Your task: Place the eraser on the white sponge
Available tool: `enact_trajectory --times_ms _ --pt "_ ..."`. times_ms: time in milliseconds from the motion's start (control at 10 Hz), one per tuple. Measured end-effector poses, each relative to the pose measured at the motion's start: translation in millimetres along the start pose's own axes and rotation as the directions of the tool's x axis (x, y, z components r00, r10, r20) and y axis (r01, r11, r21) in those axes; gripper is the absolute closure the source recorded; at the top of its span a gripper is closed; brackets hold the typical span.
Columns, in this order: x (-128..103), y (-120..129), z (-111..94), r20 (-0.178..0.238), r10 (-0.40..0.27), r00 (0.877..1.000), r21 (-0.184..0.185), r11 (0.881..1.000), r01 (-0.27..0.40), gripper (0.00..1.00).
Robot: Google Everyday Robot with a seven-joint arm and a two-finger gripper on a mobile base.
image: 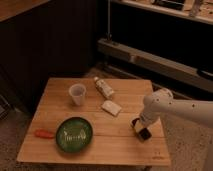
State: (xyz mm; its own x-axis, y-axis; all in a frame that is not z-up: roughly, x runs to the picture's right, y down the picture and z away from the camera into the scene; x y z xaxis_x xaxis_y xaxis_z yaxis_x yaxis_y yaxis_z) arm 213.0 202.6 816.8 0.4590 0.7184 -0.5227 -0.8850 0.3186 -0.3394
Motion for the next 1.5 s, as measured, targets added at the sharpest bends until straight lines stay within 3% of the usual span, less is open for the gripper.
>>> enact_trajectory --times_ms 200,600,900,1300,1500 --pt "-15.6 1.4 -11.0 0.027 -0.02 0.999 0.004 1.0 0.02 0.92" --pt "-49.3 14.4 -12.8 0.059 -0.081 0.995 0.002 0.997 0.081 0.92" --pt "-73.2 21.5 -15.0 0.114 -0.119 0.986 -0.039 0.991 0.124 0.92" --pt "-93.4 24.3 -21.2 0.166 -0.207 0.964 -0.05 0.975 0.218 0.92" --pt "-113.9 35.4 -24.5 0.184 -0.278 0.943 -0.043 0.956 0.291 0.92"
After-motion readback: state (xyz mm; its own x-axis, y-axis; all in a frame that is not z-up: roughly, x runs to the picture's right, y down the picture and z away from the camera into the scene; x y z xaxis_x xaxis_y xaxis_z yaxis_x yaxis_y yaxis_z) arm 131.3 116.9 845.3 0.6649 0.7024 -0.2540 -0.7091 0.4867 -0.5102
